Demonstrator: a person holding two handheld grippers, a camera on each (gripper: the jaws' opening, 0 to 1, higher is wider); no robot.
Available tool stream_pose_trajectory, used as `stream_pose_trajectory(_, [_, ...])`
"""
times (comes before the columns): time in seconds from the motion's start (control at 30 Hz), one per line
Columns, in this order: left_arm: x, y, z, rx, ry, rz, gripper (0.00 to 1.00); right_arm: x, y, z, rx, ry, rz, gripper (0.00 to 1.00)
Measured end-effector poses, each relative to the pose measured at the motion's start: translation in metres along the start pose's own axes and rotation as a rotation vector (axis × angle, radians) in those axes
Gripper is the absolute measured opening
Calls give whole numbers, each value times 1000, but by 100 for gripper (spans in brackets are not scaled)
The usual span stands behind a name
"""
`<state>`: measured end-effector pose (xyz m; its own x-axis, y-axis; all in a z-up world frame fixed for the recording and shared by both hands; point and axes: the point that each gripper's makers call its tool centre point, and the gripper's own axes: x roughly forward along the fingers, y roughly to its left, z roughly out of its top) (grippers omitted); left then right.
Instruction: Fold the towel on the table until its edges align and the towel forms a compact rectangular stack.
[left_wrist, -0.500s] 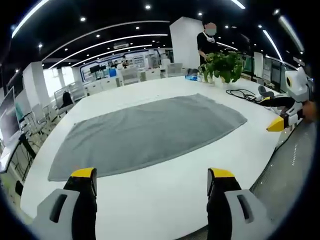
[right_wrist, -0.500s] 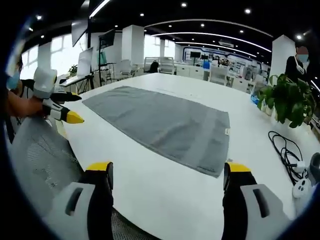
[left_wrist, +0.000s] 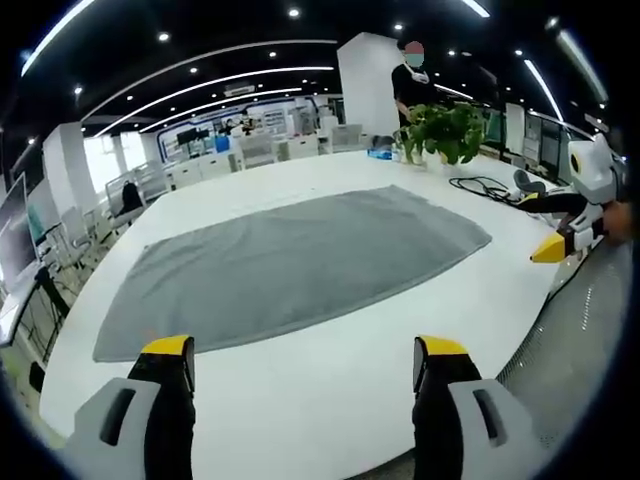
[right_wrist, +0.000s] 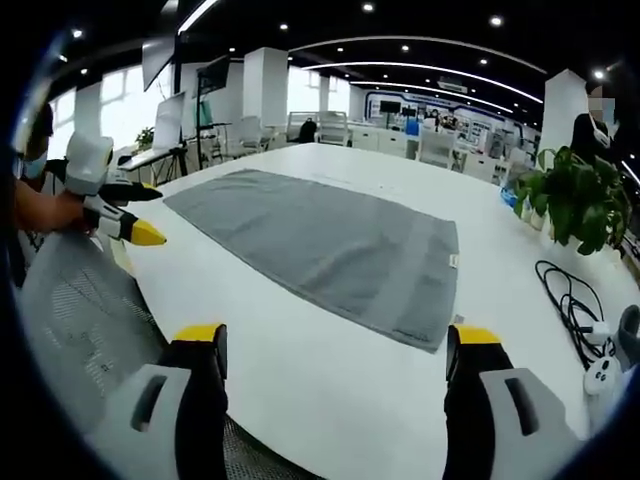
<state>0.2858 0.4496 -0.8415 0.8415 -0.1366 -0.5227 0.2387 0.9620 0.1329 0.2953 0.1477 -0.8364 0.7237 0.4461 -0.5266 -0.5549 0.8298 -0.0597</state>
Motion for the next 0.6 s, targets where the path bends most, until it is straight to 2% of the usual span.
stream_pose_trajectory(0.6, [-1, -4, 0, -5, 3, -6, 92, -1, -1, -6, -18, 26, -11, 89])
